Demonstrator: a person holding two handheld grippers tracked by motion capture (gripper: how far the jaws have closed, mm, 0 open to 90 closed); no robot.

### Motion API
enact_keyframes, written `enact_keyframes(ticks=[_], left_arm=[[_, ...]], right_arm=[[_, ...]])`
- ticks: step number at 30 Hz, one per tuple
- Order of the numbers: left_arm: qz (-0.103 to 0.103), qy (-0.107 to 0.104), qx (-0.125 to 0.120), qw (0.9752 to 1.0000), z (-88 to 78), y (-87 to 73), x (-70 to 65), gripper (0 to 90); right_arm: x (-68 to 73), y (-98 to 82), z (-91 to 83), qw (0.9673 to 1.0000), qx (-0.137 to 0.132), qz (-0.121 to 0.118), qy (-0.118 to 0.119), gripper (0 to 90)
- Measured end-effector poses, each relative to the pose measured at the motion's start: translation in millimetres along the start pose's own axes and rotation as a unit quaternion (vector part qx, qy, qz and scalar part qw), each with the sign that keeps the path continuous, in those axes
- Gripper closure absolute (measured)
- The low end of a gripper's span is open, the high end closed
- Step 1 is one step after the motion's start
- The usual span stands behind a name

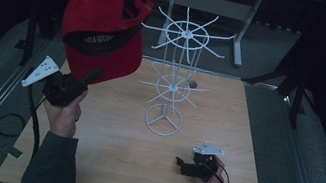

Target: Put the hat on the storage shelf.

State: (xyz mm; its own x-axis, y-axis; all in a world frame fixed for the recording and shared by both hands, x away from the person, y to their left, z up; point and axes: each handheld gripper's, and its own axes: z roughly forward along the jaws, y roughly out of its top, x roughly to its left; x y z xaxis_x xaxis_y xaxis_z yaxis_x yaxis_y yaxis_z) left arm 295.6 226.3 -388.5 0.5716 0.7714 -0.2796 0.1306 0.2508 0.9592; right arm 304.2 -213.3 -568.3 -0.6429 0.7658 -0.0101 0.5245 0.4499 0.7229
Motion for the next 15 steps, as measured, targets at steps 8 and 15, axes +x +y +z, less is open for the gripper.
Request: enact_keyframes(ticks=[8, 15], left_arm=[[0.014, 0.004, 0.006, 0.9999, 0.6, -1.5, -3.1, 85.0], [0.022, 0.003, 0.008, 0.9997, 2.1, -3.8, -6.1, 85.0]], right_arm=[[0.0, 0.0, 0.0, 1.0000, 0.000, 0.000, 0.000, 16.3], [0.0, 0.0, 0.0, 1.0000, 0.000, 0.000, 0.000, 16.3]])
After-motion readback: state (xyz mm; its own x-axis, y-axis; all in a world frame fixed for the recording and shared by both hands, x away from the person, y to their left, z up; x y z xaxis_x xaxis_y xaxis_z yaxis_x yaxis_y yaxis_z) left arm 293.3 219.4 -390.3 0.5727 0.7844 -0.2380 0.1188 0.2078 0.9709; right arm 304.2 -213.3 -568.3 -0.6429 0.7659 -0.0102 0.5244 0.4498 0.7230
